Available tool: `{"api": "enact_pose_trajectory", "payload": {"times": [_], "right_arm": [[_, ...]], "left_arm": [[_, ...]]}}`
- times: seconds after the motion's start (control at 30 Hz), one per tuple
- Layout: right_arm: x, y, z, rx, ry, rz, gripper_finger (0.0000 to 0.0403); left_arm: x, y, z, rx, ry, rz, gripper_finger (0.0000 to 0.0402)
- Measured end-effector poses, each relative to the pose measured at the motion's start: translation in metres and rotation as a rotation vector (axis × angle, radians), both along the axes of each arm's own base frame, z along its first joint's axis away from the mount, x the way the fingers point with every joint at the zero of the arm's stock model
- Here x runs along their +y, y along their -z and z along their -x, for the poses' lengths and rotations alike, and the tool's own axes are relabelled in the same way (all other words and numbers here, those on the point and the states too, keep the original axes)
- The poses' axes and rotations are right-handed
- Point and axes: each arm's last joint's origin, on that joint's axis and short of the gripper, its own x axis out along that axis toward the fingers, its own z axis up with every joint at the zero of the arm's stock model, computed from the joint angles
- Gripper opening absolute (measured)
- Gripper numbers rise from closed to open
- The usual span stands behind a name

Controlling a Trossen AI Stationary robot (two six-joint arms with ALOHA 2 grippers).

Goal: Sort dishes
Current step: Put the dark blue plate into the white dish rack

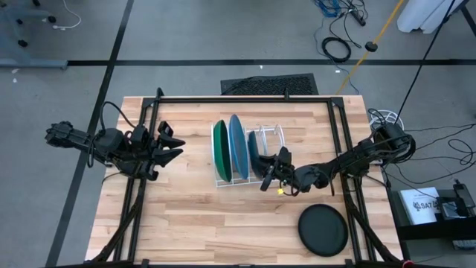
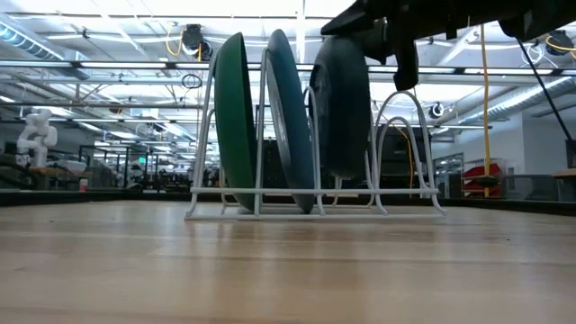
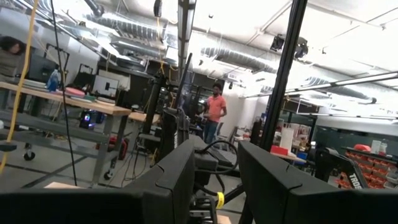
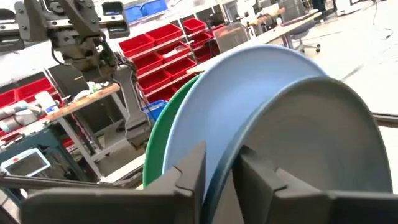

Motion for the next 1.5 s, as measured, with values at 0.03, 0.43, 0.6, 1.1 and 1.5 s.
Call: {"api": "enact_pose_trajectory", "payload": {"times": [0.03,0.43,0.6,1.1,1.5], "right_arm": [[0.000,0.001,0.000,0.004,0.000,-0.004,0.0077],[-0.002,0.002,0.001,0.023,0.058,0.001,0.0099],[-0.004,0.002,0.000,0.028,0.071,0.015,0.0099],[-0.014,-0.002,-0.002,0.058,0.103,0.110,0.0104],[-0.020,-0.001,-0.004,0.084,0.123,0.135,0.0155]], "left_arm": [[0.000,0.000,0.000,0.000,0.000,0.000,0.0135],[0.000,0.000,0.000,0.000,0.000,0.000,0.0135],[0.000,0.000,0.000,0.000,0.000,0.000,0.0135],[0.000,0.000,0.000,0.002,-0.016,0.005,0.0135],[0.000,0.000,0.000,0.003,-0.016,0.006,0.0135]]}}
